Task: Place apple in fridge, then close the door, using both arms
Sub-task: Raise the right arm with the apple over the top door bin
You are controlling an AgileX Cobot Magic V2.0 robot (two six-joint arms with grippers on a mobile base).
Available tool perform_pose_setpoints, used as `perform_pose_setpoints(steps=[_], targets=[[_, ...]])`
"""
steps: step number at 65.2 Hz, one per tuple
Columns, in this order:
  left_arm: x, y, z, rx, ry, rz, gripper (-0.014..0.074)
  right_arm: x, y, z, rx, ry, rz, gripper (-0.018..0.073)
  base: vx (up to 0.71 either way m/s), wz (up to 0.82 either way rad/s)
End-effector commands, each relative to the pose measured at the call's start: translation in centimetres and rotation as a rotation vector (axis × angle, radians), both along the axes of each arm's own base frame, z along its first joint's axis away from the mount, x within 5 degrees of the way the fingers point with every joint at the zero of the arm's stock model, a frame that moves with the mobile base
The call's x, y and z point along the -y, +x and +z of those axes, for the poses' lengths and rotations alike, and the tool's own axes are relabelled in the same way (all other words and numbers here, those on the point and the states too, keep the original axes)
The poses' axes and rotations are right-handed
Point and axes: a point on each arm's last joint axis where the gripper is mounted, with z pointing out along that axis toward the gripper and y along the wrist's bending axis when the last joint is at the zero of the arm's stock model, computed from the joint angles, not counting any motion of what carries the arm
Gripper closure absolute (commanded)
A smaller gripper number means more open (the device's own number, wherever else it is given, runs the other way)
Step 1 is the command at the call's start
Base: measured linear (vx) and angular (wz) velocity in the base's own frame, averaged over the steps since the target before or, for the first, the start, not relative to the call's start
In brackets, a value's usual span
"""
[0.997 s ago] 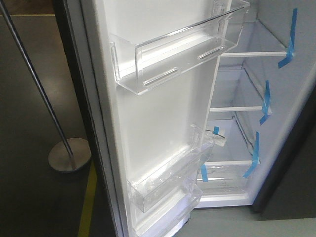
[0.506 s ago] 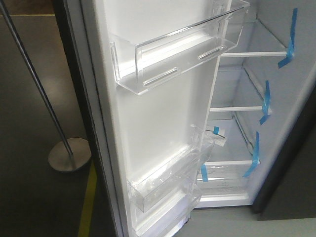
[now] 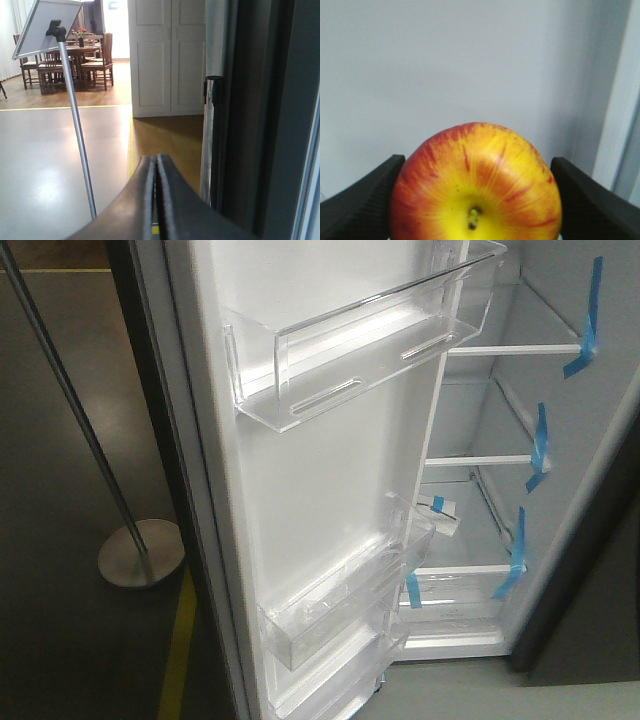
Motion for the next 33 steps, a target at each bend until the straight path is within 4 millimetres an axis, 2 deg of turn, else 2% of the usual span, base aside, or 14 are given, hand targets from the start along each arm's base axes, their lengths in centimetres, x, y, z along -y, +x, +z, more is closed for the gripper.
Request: perform_pose_setpoints(steps=[1, 6, 19, 26, 33], targets=[[0.2, -0.3, 1.2, 0.092, -0.001, -0.020, 0.0603, -0.2, 0.9, 1.7, 0.068, 0.053, 0.030, 0.0445, 0.00, 0.00], [0.2, -0.3, 1.2, 0.092, -0.001, -0.020, 0.0603, -0.4, 2.6, 1.0, 0.050, 0.036, 0.057, 0.0437, 0.00, 0.00], [0.2, -0.3, 1.2, 0.092, -0.001, -0.020, 0.0603, -0.7, 5.4, -0.3, 0.017, 0.019, 0.108, 0.0368, 0.00, 0.00], [0.2, -0.3, 1.2, 0.092, -0.001, -0.020, 0.0603, -0.7, 6.3, -0.9, 0.003, 0.020, 0.109, 0.0295, 0.00, 0.00], [0.2, -0.3, 1.2, 0.092, -0.001, -0.020, 0.0603, -0.7, 6.6, -1.2, -0.006, 0.022, 0.108, 0.0183, 0.00, 0.00]])
